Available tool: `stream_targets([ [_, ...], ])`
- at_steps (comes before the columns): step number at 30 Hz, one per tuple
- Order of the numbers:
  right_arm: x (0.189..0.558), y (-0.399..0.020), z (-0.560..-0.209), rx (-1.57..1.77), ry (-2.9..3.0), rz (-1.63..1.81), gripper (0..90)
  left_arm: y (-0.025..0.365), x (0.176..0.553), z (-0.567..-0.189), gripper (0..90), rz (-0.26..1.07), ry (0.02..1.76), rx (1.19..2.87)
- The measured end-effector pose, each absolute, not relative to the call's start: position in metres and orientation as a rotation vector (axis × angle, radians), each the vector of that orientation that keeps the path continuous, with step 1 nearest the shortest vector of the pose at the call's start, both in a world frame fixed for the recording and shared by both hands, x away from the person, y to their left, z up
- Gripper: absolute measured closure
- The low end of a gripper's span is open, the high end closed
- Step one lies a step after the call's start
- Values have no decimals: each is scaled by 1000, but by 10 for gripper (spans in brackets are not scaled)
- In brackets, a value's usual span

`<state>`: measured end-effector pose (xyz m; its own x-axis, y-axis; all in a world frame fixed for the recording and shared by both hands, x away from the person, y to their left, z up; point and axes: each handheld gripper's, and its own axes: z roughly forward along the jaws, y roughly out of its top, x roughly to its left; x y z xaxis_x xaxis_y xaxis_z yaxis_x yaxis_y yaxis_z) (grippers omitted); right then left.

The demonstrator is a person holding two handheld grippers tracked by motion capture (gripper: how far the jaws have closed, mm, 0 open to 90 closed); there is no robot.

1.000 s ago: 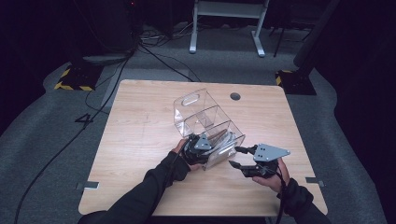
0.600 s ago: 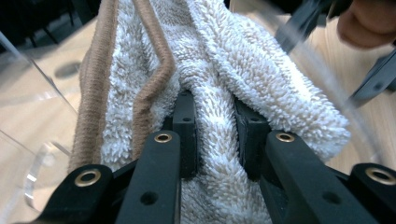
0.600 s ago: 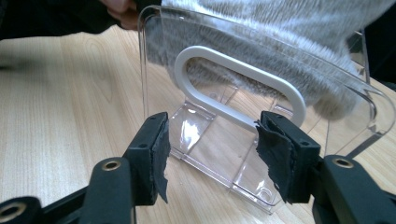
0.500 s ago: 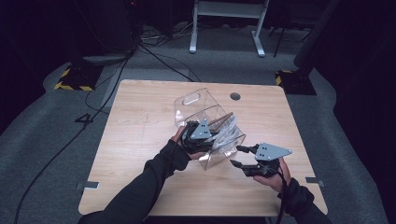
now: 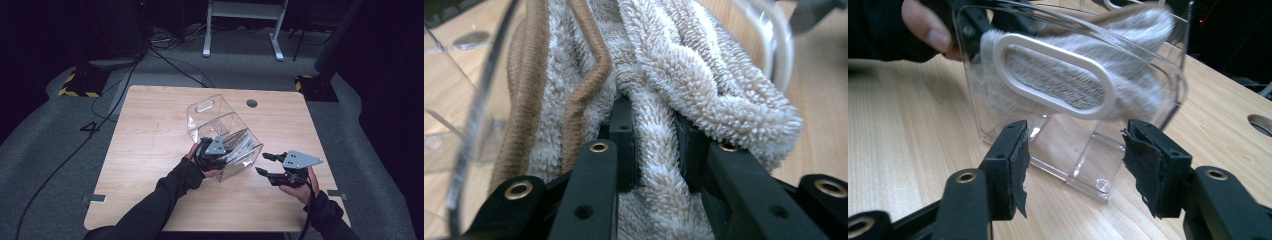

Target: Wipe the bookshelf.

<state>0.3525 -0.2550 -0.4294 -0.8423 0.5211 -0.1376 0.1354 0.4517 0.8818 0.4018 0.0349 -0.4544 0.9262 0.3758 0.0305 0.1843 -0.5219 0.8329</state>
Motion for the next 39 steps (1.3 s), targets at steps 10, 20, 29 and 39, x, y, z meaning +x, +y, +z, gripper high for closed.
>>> stream_targets([
  [10, 354, -257, -430, 563, 2320, 1344, 437, 36, 402, -486, 751, 212, 430, 2230],
  [20, 355, -259, -431, 582, 2321, 1339, 420, 41, 399, -478, 749, 235, 387, 2284],
  [29, 356, -259, -431, 587, 2319, 1341, 413, 46, 395, -434, 746, 320, 336, 2171],
  [39, 357, -261, -431, 594, 2317, 1341, 407, 47, 395, -416, 745, 322, 328, 2101],
])
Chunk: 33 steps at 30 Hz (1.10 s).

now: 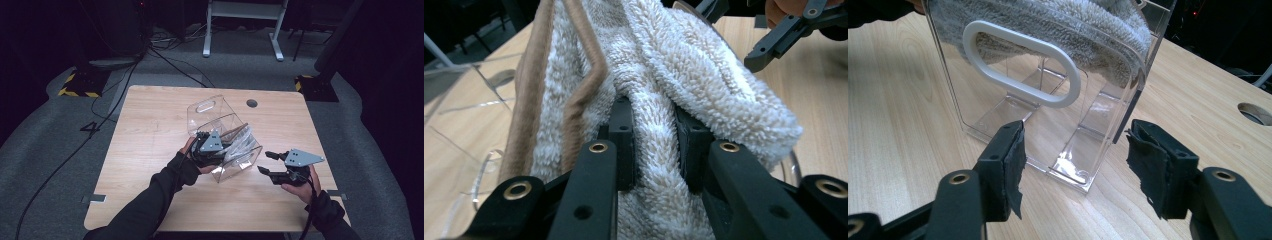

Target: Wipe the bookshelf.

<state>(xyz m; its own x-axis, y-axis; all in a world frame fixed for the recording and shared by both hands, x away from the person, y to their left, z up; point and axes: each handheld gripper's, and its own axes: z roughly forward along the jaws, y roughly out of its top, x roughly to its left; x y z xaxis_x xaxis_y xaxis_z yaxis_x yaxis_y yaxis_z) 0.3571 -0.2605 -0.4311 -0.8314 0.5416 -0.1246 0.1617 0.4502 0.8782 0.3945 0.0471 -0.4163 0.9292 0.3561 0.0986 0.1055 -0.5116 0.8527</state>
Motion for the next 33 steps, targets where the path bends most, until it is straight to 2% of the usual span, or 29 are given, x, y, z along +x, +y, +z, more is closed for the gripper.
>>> stream_targets([
  [15, 358, -263, -428, 602, 2293, 1356, 400, 46, 396, -480, 745, 222, 403, 2285],
  [18, 357, -263, -427, 599, 2294, 1356, 399, 49, 395, -484, 746, 202, 413, 2286],
  [22, 358, -263, -428, 607, 2294, 1354, 399, 51, 391, -471, 746, 262, 357, 2294],
  [29, 359, -260, -427, 596, 2298, 1352, 397, 61, 384, -408, 745, 368, 289, 2096],
  [33, 359, -261, -427, 592, 2299, 1354, 394, 59, 386, -396, 745, 368, 284, 2056],
])
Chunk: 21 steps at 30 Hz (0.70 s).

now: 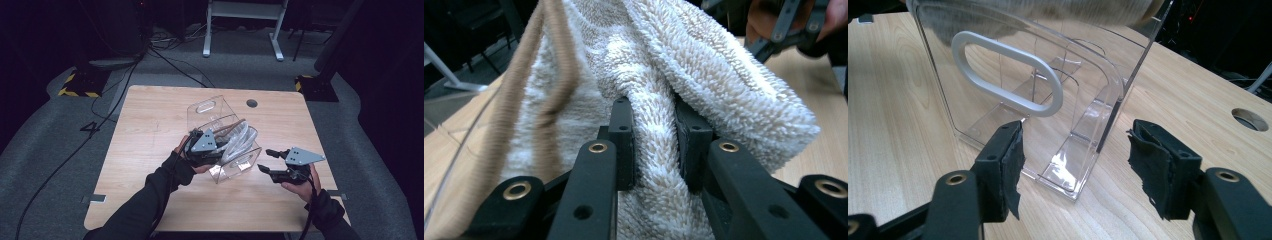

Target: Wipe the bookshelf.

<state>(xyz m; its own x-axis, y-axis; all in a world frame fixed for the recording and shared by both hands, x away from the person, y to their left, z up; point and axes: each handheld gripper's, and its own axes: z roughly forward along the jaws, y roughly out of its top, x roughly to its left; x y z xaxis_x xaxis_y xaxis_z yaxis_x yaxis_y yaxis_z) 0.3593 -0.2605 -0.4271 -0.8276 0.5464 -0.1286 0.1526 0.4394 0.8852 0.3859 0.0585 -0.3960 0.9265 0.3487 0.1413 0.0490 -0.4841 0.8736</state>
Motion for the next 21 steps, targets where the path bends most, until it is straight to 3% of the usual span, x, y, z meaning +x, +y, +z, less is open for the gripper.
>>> stream_targets([
  [12, 360, -263, -419, 578, 2276, 1362, 397, 43, 387, -463, 749, 259, 325, 2220],
  [21, 356, -263, -414, 546, 2278, 1393, 400, 46, 375, -481, 749, 206, 266, 2340],
])
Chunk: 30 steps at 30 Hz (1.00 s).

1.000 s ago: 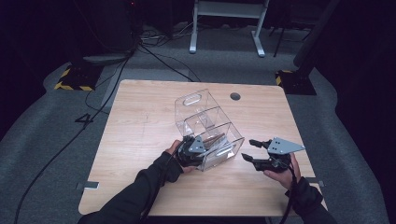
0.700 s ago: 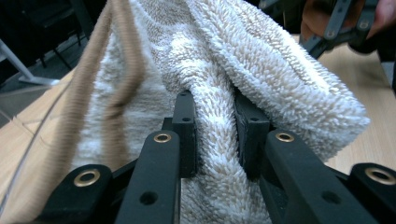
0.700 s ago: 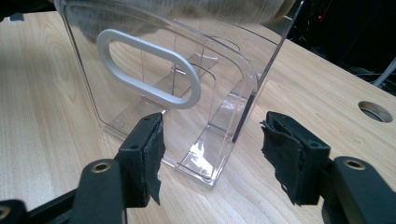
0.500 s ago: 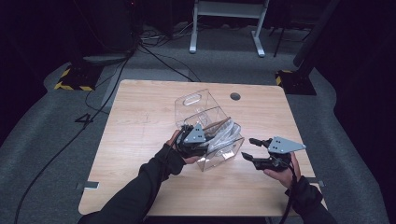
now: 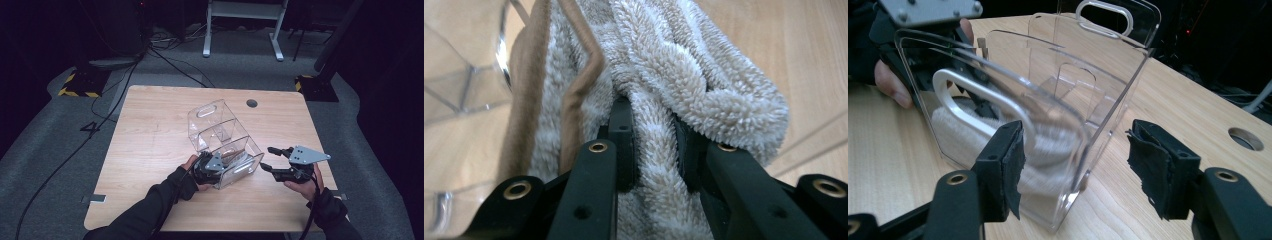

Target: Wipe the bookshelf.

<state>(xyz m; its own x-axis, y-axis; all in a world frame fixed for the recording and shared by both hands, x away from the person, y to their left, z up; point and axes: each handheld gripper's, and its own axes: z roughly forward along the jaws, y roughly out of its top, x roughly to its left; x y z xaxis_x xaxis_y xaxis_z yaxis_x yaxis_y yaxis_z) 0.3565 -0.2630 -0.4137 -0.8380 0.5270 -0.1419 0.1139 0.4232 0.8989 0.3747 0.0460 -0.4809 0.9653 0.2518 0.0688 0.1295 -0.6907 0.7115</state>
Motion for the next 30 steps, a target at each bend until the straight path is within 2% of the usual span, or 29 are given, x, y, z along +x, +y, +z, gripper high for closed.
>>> stream_targets([
  [15, 355, -230, -411, 377, 2375, 1392, 434, 71, 380, -483, 738, 182, 268, 2353],
  [19, 357, -227, -411, 382, 2374, 1390, 509, 76, 384, -482, 734, 217, 291, 2360],
  [24, 356, -224, -412, 376, 2379, 1372, 534, 82, 388, -482, 735, 234, 294, 2362],
  [27, 355, -224, -407, 337, 2394, 1403, 584, 82, 389, -482, 736, 222, 291, 2363],
  [30, 356, -215, -406, 290, 2401, 1327, 522, 83, 390, -481, 737, 214, 292, 2364],
])
